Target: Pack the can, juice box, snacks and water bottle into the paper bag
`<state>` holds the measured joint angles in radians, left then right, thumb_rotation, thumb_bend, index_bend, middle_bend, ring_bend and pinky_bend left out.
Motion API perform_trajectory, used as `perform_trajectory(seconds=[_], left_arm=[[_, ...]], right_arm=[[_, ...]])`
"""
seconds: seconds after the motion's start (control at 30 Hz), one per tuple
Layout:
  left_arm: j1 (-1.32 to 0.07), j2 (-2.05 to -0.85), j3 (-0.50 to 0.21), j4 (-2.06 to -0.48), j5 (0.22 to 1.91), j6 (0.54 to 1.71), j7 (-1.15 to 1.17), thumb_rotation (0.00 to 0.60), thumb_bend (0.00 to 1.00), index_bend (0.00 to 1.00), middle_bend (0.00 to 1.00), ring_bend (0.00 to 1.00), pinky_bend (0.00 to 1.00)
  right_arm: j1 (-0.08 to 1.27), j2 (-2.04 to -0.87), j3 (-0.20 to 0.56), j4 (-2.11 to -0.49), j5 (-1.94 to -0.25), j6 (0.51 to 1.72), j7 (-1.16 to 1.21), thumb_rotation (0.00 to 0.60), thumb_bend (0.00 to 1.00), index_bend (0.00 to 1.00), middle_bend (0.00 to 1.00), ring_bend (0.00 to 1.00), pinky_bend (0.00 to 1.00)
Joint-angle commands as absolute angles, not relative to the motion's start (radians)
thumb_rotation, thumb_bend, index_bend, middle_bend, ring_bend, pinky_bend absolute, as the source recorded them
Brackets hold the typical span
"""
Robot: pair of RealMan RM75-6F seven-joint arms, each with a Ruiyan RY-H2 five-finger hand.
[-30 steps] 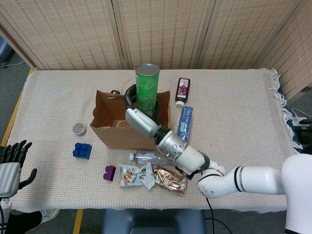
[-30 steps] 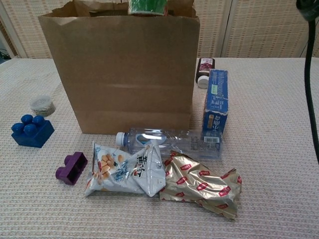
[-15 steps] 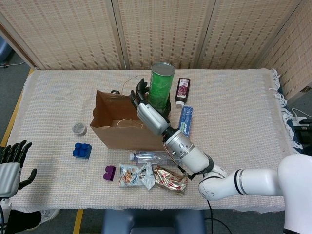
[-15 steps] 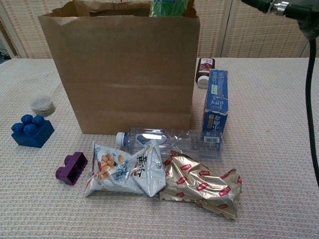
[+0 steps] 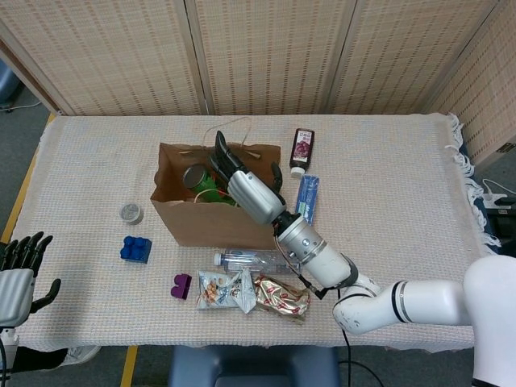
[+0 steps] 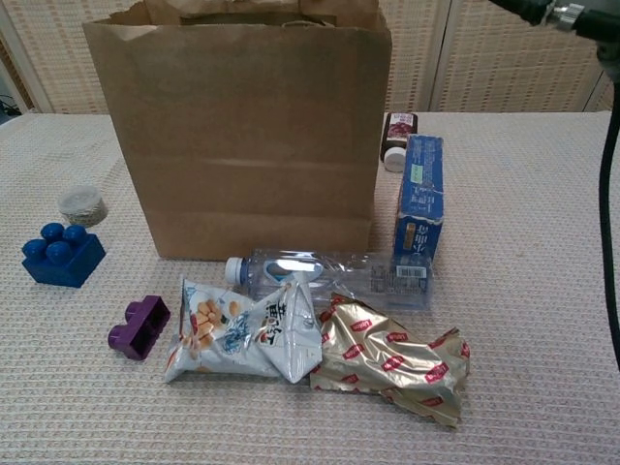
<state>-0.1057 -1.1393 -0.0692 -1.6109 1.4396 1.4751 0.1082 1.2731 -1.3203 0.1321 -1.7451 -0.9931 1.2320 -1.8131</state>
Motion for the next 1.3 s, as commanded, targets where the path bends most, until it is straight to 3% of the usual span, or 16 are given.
perform_trajectory(seconds=[0.03,0.27,0.47,0.6,0.73,0.93,1.07,1.3], left_arm=[[-0.105,-1.139,-0.069,-1.61,1.44,1.475,0.108,0.6,0.38,0.07,0.0,0.0,0.0],[-0.106,-1.14,-0.069,-1.611,1.439,1.476,0.114,0.6,0.38,0.07,0.0,0.0,0.0],[-0.106,-1.145,-0.072,-1.617,1.434,1.479,0.135,0.6,0.37,0.07,0.0,0.0,0.0],[-0.105,-1.149,-0.074,-1.62,1.428,1.482,0.154,0.6,0.37,0.07,0.0,0.0,0.0],[-0.105,-1.152,-0.075,-1.621,1.426,1.484,0.162,0.6,0.37,0.07,0.0,0.0,0.0],[-0.104,-1.157,-0.079,-1.624,1.418,1.488,0.18,0.6,0.38,0.07,0.0,0.0,0.0],[-0.105,-1.157,-0.079,-1.624,1.42,1.486,0.181,0.6,0.38,0.07,0.0,0.0,0.0],[-0.106,-1.157,-0.08,-1.625,1.417,1.484,0.181,0.6,0.37,0.07,0.0,0.0,0.0]], right_arm=[[1.234,-1.276,0.15,-1.779,-1.012,1.276,-1.728,0.6,0.11,0.0,0.1,0.04,0.05],[1.063,-1.166,0.131,-1.874,-1.157,1.381,-1.337,0.6,0.11,0.0,0.1,0.04,0.06],[0.901,-1.092,0.0,-1.83,-1.397,1.398,-0.933,0.6,0.09,0.0,0.1,0.04,0.06],[0.829,-1.089,-0.073,-1.768,-1.512,1.393,-0.737,0.6,0.04,0.0,0.1,0.04,0.09],[0.805,-1.096,-0.095,-1.731,-1.554,1.389,-0.664,0.6,0.02,0.0,0.1,0.04,0.09],[0.704,-1.171,-0.152,-1.526,-1.647,1.412,-0.535,0.6,0.01,0.0,0.1,0.04,0.09],[0.691,-1.187,-0.147,-1.495,-1.6,1.311,-0.545,0.6,0.01,0.0,0.1,0.04,0.09],[0.736,-1.17,-0.091,-1.581,-1.507,1.131,-0.587,0.6,0.01,0.0,0.01,0.0,0.08]])
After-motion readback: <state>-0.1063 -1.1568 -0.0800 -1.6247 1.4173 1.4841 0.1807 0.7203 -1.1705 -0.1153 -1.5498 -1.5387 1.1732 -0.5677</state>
